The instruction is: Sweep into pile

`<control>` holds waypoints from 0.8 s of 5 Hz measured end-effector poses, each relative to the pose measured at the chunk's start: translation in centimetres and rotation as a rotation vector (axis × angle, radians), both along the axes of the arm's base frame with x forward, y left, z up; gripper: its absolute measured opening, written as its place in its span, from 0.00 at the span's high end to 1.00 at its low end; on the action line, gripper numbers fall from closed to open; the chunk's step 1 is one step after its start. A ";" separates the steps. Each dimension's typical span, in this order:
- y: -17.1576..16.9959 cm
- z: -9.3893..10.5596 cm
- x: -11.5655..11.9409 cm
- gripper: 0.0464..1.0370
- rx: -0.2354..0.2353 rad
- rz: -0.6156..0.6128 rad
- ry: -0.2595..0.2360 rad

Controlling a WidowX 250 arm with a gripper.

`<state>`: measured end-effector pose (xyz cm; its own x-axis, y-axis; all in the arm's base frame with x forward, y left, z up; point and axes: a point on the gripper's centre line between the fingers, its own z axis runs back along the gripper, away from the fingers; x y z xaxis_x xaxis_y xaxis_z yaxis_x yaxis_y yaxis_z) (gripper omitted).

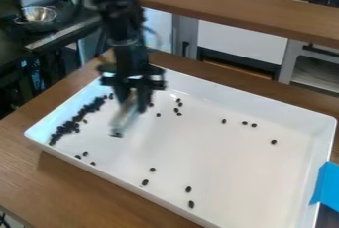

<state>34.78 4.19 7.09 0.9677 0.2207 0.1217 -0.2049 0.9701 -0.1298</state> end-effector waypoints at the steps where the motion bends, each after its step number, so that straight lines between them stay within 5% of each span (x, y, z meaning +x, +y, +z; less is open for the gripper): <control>1: -4.6 1.5 0.4 0.66 -0.030 -0.018 0.006; 2: -8.8 3.2 1.5 0.66 -0.020 -0.033 -0.019; 4: -16.9 0.1 4.2 0.66 0.029 -0.068 0.021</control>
<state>38.96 -12.71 7.15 0.9829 0.1506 0.1064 -0.1404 0.9853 -0.0974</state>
